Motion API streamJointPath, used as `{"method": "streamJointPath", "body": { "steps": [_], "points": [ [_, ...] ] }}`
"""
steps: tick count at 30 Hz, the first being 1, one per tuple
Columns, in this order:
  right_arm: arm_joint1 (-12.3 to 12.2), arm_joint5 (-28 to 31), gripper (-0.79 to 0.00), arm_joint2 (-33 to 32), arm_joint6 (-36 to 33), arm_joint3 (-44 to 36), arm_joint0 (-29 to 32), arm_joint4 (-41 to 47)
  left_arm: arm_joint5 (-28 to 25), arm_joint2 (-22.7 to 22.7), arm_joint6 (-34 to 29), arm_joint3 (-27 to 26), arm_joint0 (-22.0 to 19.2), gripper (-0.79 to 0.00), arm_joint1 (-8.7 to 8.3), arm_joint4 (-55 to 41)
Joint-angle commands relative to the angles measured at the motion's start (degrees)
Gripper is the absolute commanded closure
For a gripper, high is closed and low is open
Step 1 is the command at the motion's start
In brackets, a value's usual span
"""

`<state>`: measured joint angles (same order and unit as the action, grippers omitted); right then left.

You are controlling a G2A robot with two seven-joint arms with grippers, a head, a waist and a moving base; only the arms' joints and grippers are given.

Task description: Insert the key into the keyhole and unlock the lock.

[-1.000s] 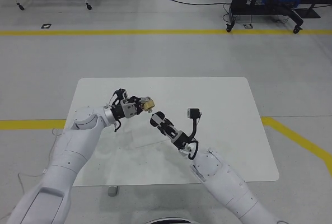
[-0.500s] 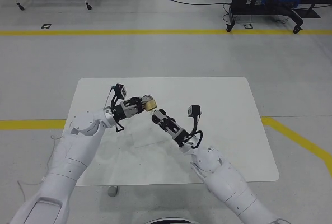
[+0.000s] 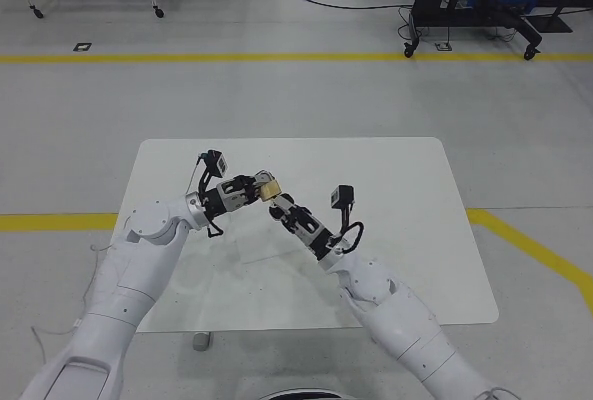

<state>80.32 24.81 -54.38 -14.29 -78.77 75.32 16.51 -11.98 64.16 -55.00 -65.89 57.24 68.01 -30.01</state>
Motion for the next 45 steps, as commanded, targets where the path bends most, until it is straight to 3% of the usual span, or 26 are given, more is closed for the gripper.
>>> {"method": "streamJointPath", "body": {
  "steps": [1, 8, 11, 22, 29, 45],
  "points": [
    [0.09, -1.52, 0.000, -0.19, -1.80, -0.19, 0.09, 4.08, -0.25, 0.05, 0.01, -0.06, 0.05, 0.000, 0.01, 0.13],
    [0.05, -7.92, 0.000, -2.37, -9.02, -1.89, 1.16, 18.61, -1.01, 0.39, 0.18, -0.27, 0.30, 0.000, 0.08, -0.37],
    [-0.06, -9.12, 0.000, -3.34, -10.71, -2.21, 1.34, 20.94, -1.21, 0.60, 0.14, -0.31, 0.44, 0.000, 0.10, -0.72],
    [-0.32, -6.54, 0.000, -3.56, -9.65, -2.59, 1.99, 12.69, -0.97, 1.18, 0.30, -0.27, 0.57, 0.000, 0.14, -1.23],
    [-0.14, -5.57, 0.000, -3.41, -9.16, -2.63, 2.17, 12.32, -1.81, 1.33, 0.43, -0.46, 0.72, 0.000, 0.21, -1.08],
    [0.45, -1.67, 0.000, -2.32, 2.60, -1.63, 1.04, -4.01, -1.32, 0.35, 0.59, -0.16, 0.45, 0.000, 0.53, 0.42]
  ]
}}
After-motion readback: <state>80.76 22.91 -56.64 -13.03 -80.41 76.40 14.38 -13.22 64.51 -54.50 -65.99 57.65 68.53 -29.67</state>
